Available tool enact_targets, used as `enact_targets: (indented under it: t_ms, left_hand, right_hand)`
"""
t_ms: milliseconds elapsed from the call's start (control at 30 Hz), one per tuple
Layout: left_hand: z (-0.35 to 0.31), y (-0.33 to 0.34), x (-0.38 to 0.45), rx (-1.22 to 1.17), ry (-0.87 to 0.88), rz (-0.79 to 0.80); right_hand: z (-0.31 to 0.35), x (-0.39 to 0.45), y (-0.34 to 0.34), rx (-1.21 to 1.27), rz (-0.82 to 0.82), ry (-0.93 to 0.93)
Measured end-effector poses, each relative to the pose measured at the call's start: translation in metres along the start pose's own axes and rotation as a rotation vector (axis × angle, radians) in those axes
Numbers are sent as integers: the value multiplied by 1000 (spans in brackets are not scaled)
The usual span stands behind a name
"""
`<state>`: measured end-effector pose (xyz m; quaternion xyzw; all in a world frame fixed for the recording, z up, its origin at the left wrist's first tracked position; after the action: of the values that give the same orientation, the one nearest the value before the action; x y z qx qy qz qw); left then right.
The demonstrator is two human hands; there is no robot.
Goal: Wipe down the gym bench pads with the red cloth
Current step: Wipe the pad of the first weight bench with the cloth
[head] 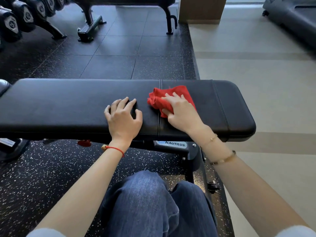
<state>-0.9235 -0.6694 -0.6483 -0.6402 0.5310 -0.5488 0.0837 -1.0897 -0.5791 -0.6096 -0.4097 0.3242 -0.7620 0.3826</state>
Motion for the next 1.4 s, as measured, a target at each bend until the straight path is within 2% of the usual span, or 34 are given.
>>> enact_targets:
  t_ms: [167,367,533,667,767,933,1067,1200,1400]
  left_hand:
    - [1,2,-1,8,12,-4]
    - [1,0,-1,7,19,2]
    - [-1,-2,0,1,8,5]
    - [-1,-2,1,-3,1,-1]
    - [1,-1,0,-9,8,-1]
    - [0,0,-1,0,22,5]
    - [-1,0,-1,11,19,2]
    - [-2,0,0,18,20,0]
    - [-1,-1,1,-13,-12,-11]
  right_hand:
    - [-15,-29,-16,36,-14,-47]
    - [-42,32,-19,-97,-88,184]
    - [-10,61,6,-102,-44,111]
    - [8,30,13,-25,12,-10]
    - [-4,1,2,18,1,-58]
    - [-47,19,-19,-54,-69,89]
    - [-49,61,-11,-111,-64,152]
    - [-19,76,10,-111,-22,119]
    - [-8,32,10,16,42,-72]
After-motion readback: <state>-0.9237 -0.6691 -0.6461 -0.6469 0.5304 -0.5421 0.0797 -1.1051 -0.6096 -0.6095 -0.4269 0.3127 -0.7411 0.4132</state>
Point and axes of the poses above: each hand's wrist, its own x-axis towards the middle knuckle, its own y-axis out of the palm, z = x × y, the point moved 4 cm from there along x, towards the middle knuckle, and after that the axes turned 14 degrees about -z, right-handed, at the moved point
